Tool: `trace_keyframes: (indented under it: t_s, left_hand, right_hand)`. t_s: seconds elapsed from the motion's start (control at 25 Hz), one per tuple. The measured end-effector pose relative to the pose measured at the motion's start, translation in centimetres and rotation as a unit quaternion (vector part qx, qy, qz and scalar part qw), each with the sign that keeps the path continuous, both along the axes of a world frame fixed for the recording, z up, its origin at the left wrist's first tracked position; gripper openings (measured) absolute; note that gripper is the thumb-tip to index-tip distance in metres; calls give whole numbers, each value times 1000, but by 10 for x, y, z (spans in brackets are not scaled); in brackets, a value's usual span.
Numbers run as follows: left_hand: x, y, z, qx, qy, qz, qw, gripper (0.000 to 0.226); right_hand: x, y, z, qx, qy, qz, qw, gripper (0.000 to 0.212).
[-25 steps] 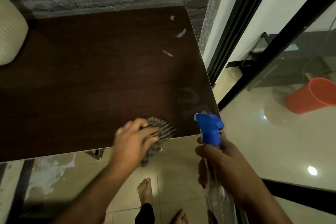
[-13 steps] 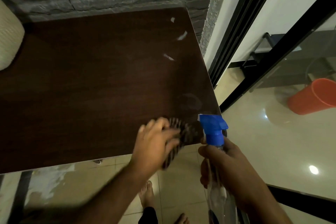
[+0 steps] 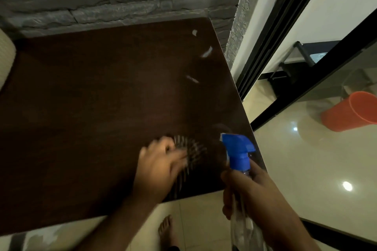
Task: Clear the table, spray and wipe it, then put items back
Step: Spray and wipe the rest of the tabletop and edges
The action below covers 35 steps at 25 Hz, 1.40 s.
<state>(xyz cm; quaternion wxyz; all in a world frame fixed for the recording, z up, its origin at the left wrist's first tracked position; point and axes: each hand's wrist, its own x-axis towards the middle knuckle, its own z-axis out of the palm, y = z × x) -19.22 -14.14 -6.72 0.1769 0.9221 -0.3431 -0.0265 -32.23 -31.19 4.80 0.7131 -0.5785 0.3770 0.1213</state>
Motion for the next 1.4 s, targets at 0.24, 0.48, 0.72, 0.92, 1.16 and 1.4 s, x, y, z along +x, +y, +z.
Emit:
trace_keyframes:
  t_s: [0.24, 0.48, 0.72, 0.92, 1.16, 1.4]
  left_hand:
    - [134, 9, -8, -11, -35, 130, 991, 26]
    - [147, -66, 3, 22, 63, 59, 996, 29]
    - [193, -45, -15, -36, -8, 124, 992, 33]
    - [228, -120, -5, -39, 17, 187, 981, 29]
    - [224, -34, -13, 6, -24, 348, 937, 27]
    - [344, -122, -12, -7, 6, 382, 924, 35]
  right_hand:
    - [53, -4, -3, -25, 15, -1, 1000, 26]
    - [100, 4, -4, -2, -3, 0, 1000, 23]
    - [136, -33, -6, -21, 4, 20, 1000, 22]
    - [161, -70, -3, -30, -11, 46, 998, 18]
    - [195, -116, 4, -41, 11, 72, 997, 22]
    - [254, -128, 8, -64, -17, 89, 994, 30]
